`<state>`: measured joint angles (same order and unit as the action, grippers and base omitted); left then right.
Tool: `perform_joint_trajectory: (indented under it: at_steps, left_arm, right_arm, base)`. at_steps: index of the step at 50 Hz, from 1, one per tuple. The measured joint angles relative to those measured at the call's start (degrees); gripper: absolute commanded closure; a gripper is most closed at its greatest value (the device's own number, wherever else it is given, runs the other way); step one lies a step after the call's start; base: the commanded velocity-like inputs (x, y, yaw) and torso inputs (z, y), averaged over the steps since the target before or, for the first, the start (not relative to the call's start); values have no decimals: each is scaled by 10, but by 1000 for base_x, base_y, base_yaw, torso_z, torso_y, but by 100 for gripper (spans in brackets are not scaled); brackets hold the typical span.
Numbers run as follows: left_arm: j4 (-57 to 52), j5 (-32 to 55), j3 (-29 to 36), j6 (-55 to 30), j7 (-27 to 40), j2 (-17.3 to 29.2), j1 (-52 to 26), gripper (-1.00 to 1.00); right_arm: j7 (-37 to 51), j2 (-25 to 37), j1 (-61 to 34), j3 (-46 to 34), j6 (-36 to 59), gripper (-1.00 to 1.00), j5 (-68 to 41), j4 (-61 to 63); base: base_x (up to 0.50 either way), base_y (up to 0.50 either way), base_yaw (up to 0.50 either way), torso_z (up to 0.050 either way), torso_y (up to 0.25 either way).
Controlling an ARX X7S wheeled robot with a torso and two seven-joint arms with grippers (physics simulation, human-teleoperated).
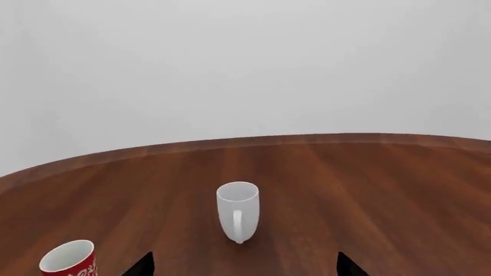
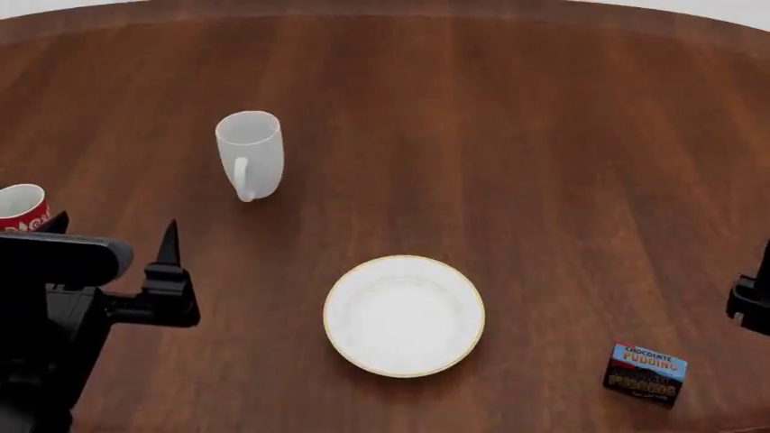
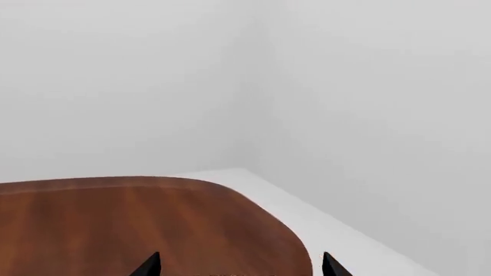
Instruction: Put the white mug on the plate.
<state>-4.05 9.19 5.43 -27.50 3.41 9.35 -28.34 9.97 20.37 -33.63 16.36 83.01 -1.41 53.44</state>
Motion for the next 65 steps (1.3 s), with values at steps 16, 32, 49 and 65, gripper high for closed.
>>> perform_joint_trajectory:
  at_steps: [16,32,49,65]
  left_arm:
    - [-7,11,4,-15,0,6,-10,-100]
    - [-15,17,9,-20,4,10,-10,-100]
    - [-24,24,13,-22,7,14,-6,-100]
    - [-30,30,17,-23,10,18,-1,-100]
  right_arm:
    - [-10,2,11,30,7,-100,-1,18]
    - [-17,0,18,41,7,-100,-7,24]
    - [-26,-2,14,50,17,-100,-14,33]
    - [-32,-11,19,59,15,-100,-21,37]
  base:
    - [0,0,0,0,0]
    - [0,0,-192,0,0]
    - [0,0,-500,0,0]
    - [0,0,-500,0,0]
